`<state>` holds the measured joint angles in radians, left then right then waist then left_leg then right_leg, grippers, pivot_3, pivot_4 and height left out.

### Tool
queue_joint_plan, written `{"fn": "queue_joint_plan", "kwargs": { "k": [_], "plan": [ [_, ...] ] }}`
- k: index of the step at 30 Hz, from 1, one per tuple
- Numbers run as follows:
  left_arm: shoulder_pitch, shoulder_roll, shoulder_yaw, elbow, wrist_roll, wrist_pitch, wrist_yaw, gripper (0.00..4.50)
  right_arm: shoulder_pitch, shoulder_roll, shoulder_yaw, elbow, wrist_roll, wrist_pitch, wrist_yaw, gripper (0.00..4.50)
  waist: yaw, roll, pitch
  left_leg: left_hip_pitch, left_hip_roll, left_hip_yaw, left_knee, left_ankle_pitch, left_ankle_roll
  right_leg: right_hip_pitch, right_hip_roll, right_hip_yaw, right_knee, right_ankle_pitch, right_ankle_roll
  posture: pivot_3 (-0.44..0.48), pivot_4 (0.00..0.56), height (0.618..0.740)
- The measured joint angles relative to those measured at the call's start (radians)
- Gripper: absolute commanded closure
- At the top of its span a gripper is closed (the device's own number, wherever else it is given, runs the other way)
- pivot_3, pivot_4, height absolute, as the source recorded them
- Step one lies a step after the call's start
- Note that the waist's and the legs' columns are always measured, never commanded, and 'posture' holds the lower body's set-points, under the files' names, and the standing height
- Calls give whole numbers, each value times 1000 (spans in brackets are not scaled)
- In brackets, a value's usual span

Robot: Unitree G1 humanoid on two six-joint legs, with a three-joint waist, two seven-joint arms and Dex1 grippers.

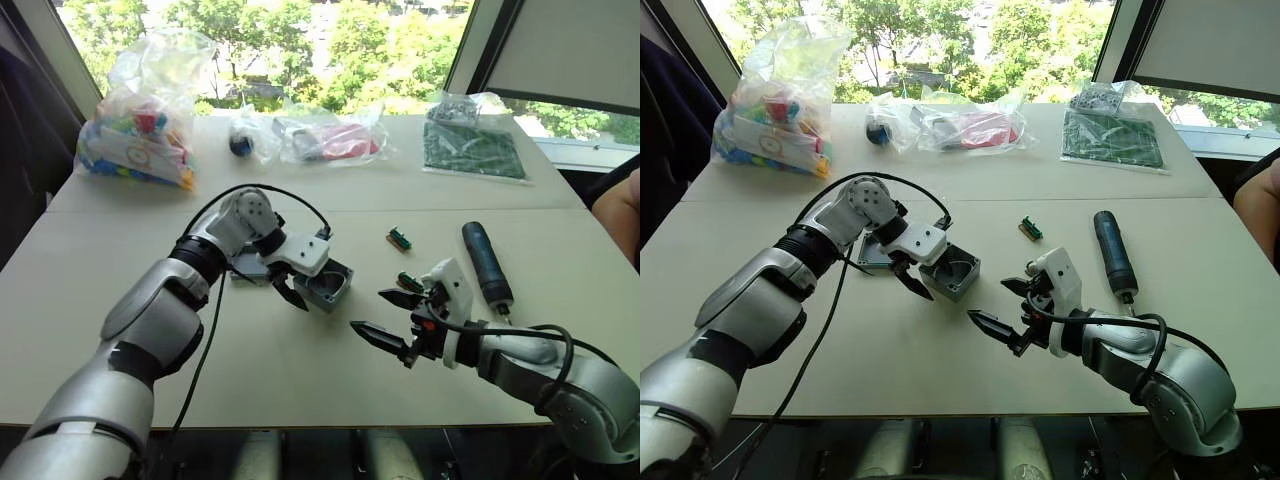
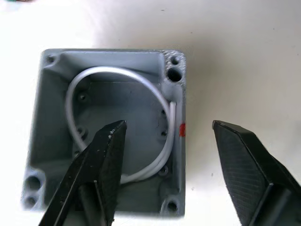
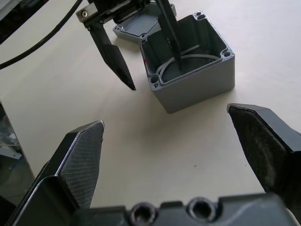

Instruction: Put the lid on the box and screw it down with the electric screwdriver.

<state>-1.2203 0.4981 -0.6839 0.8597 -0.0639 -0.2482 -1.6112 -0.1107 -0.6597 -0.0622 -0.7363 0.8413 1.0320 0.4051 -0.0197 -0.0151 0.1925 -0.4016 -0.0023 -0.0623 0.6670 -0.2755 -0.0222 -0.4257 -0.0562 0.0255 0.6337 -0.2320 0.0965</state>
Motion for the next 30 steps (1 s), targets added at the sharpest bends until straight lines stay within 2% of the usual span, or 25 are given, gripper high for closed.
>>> {"fn": "queue_joint_plan", "kwargs": {
  "k": [2,5,8,9,14,16,19,23,30],
  "plan": [
    [-22,83,45,-72,-42,82,0,1681,-21,-18,-21,7,34,8,28,0,-2,1,1,1,1,0,0,0,0,0,0,1,0,0,0,0,150,740],
    [-45,189,202,-179,-98,350,41,1681,-162,-72,-70,61,84,7,88,0,-6,2,1,2,1,1,-1,0,0,0,0,0,1,0,0,0,150,740],
    [-6,249,333,-275,-104,585,178,1681,-259,-113,-53,105,68,-19,151,0,-1,1,0,9,1,0,-3,0,0,6,1,0,1,-1,1,0,150,740],
    [14,252,357,-291,-104,630,215,1681,-268,-113,-38,114,62,-25,162,0,2,2,0,10,1,0,-4,0,0,7,1,0,1,-2,2,0,150,740],
    [164,159,608,-423,-154,1156,632,1681,-373,-75,147,175,-50,-94,242,0,0,0,1,8,1,-1,-1,0,0,6,1,0,3,-1,2,0,150,740],
    [199,151,666,-502,-164,1306,732,1681,-378,-56,185,199,-84,-120,261,0,0,-1,1,8,1,0,-1,0,0,6,0,0,3,-1,2,0,150,740],
    [249,149,691,-591,-161,1461,849,1681,-384,-27,221,230,-126,-151,281,0,1,0,1,9,1,0,-1,0,0,6,0,0,6,-1,2,0,150,740],
    [288,125,695,-590,-162,1595,938,1681,-389,4,244,240,-153,-167,290,0,4,-1,1,9,0,-1,-1,1,-2,4,0,0,10,-1,2,0,150,740],
    [266,101,657,-537,-165,1678,1006,1681,-386,45,242,237,-174,-167,264,0,3,-1,1,10,0,-1,-1,1,-3,3,0,0,11,-1,1,0,150,740]
  ]
}}
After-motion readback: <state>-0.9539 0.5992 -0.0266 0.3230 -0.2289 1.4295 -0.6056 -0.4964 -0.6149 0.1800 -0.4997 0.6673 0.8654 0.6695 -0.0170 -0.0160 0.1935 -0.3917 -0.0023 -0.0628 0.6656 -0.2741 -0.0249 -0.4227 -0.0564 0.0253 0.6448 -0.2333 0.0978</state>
